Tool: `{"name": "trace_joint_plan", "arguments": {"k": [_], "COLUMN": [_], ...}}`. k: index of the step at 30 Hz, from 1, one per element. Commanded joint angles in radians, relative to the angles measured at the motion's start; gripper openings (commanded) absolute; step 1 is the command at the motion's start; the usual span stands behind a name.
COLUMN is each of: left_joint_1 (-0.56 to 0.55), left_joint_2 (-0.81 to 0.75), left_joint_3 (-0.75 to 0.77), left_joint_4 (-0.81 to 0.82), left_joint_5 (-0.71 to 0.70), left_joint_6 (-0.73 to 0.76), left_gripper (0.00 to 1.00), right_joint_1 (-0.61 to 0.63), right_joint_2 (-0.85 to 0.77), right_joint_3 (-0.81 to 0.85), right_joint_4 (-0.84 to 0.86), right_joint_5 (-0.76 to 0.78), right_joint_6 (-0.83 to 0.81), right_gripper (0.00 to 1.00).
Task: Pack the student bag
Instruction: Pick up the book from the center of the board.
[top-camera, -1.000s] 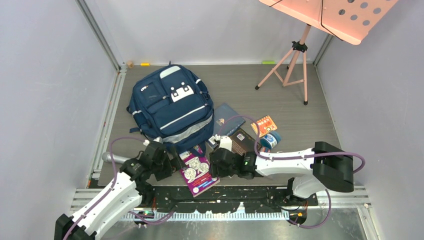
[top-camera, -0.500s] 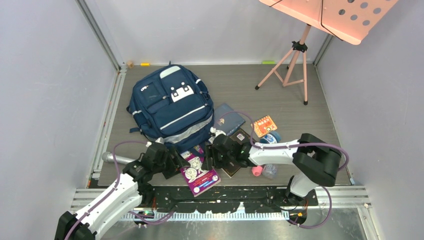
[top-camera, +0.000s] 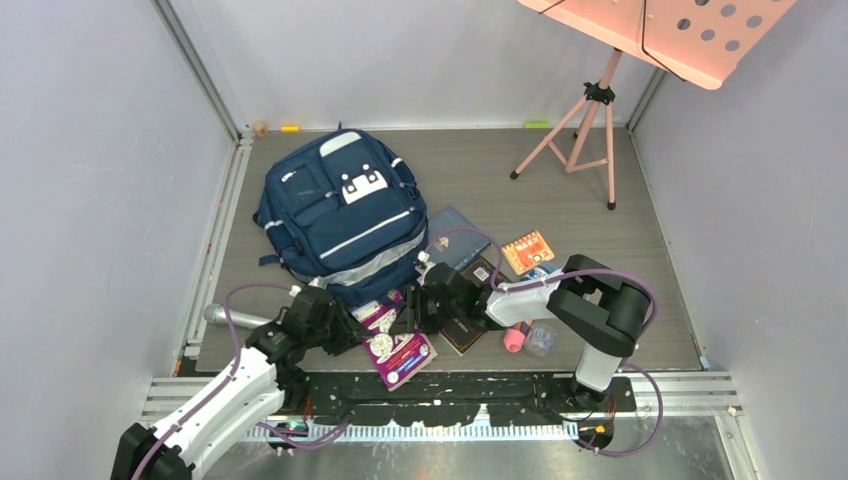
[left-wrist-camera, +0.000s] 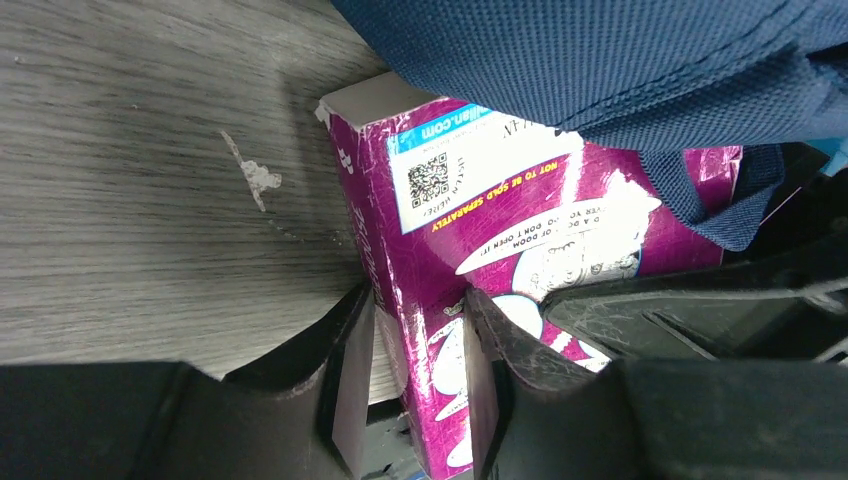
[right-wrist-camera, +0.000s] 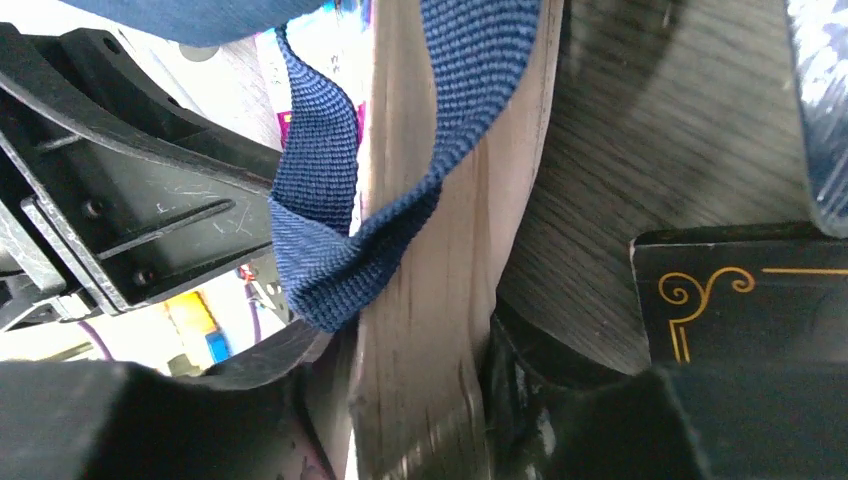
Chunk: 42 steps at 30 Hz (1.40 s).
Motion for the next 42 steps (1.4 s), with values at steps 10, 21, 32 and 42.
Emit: {"name": "trace_joint_plan", "arguments": {"k": [10, 21, 32, 42], "left_joint_1": [-0.014, -0.014, -0.013, -0.013], "left_joint_2": [-0.072, 0.005, 0.045, 0.110], "left_joint_3": [0.066, 0.406, 0.420, 0.409], "left_joint_4": [-0.020, -0.076, 0.493, 0.622], "left_joint_5": [0.026, 0.060, 0.380, 0.427], "left_joint_6": [0.079, 0.323, 0.267, 0.226], "left_gripper": [0.56, 0.98, 1.00, 0.95], "right_joint_1": [0.061, 0.059, 0.059, 0.059], "right_joint_2": [-0.237, -0.653, -0.839, -0.786], "right_joint_3": [0.031, 0.284, 0.224, 0.250], "right_joint_4": [-0.385, -1.091, -0.490, -0.288], "right_joint_5": [0.097, 0.228, 0.530, 0.429], "right_joint_6": [-0.115, -0.394, -0.372, -0.405], "right_gripper": [0.00, 0.00, 0.00, 0.00]}}
